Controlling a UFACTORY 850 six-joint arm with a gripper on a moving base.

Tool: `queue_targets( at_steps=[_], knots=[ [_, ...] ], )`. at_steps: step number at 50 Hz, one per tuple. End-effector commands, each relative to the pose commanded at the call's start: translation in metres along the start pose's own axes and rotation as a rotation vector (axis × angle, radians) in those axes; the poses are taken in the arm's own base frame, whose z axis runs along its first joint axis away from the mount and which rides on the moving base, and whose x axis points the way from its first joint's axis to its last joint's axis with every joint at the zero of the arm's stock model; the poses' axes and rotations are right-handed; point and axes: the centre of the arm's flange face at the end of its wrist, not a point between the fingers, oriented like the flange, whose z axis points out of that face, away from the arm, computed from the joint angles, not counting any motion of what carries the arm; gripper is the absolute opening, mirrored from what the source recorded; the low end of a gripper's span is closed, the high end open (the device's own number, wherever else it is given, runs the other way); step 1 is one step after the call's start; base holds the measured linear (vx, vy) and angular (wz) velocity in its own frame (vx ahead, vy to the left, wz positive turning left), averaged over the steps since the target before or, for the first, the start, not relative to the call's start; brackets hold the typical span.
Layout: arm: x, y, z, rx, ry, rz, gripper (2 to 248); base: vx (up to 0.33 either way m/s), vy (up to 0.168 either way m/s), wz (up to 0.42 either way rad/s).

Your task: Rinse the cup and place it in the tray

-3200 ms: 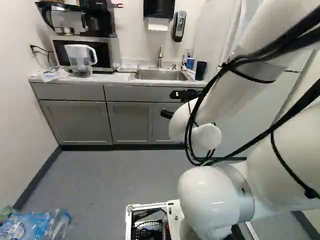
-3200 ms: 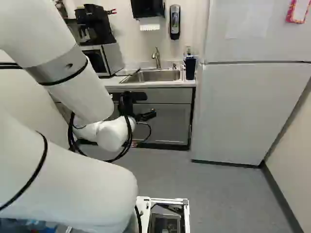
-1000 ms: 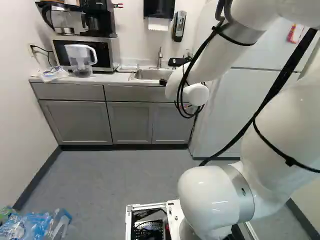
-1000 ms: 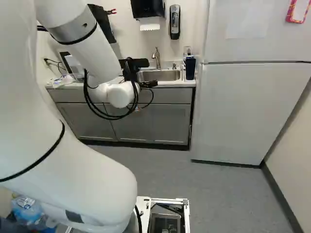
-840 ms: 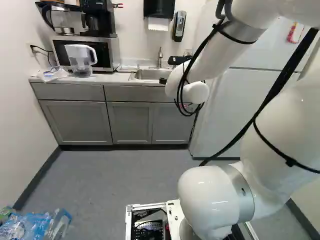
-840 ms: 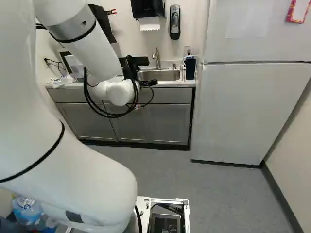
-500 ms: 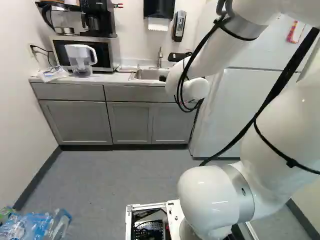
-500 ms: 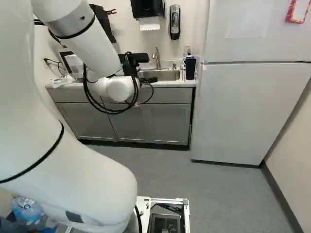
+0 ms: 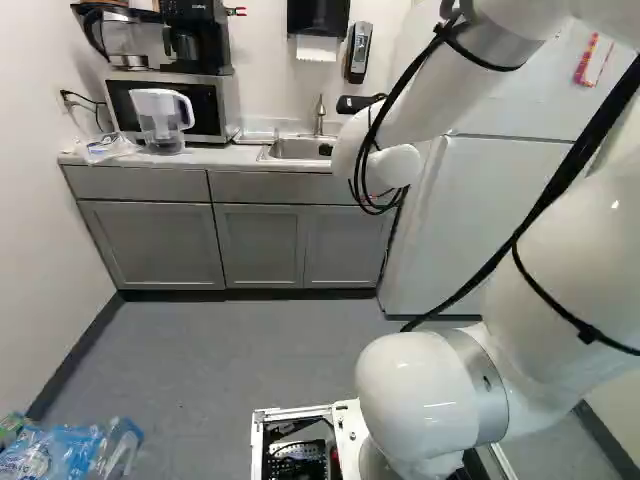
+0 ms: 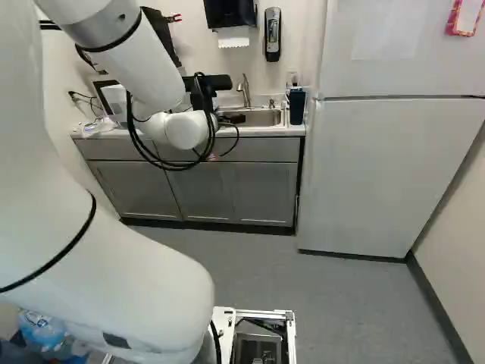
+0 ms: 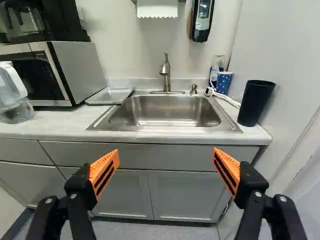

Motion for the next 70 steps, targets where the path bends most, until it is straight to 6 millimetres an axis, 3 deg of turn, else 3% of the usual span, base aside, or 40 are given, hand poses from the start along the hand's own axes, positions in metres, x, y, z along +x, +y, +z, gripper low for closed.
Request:
queue_targets(
  at_steps=[70],
  knots=[
    [0.063, 0.0, 0.009, 0.0, -0.028, 0.0, 247, 0.0, 0.0, 0.0]
  ],
)
